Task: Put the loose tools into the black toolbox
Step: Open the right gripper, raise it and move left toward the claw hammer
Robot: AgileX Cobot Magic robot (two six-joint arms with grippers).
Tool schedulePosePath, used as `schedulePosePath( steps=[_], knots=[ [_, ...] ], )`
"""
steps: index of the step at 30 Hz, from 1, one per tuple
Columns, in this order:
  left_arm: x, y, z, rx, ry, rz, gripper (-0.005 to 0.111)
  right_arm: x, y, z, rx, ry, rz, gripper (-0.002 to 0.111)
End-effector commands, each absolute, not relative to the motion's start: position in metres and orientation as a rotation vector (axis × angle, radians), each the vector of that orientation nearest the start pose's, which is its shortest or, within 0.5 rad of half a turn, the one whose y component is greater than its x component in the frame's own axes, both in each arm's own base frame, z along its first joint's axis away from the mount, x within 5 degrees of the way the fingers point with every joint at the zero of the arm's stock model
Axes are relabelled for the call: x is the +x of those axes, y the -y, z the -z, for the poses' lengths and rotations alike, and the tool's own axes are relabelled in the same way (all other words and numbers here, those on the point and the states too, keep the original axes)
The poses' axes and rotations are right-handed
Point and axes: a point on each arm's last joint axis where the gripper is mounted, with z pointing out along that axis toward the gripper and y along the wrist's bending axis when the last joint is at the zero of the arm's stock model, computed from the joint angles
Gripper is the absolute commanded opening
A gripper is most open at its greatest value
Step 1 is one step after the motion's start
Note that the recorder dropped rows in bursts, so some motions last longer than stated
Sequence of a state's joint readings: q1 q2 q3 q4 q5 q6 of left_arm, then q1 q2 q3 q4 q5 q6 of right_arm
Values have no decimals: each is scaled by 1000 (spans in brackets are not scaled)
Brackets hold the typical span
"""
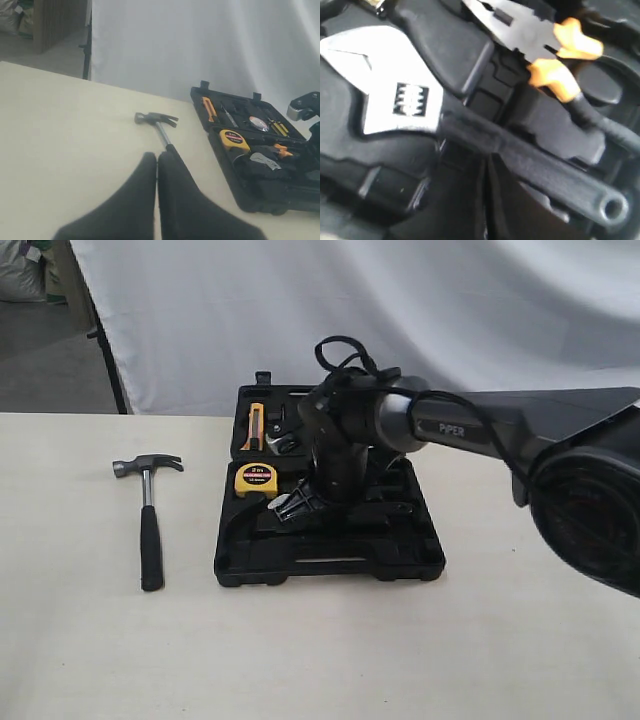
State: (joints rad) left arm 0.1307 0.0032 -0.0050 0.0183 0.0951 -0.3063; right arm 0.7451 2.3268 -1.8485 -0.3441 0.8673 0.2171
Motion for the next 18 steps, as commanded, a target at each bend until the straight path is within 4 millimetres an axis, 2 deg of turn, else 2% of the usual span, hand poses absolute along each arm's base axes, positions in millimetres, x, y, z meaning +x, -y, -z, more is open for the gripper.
schedulePosePath(
  steps=[1,4,7,18],
  knots=[
    [55,-9,-208,-346,-1526,103,1,370,-314,-193,-877,-2517,78,0],
    [55,-9,-208,-346,-1526,103,1,358,-323,-208,-870,-2509,0,0],
    [55,-9,-208,-346,-1526,103,1,343,-338,-210,-898,-2512,-64,0],
    [55,-9,-208,-346,-1526,103,1,292,-416,-176,-1078,-2291,-261,0]
  ],
)
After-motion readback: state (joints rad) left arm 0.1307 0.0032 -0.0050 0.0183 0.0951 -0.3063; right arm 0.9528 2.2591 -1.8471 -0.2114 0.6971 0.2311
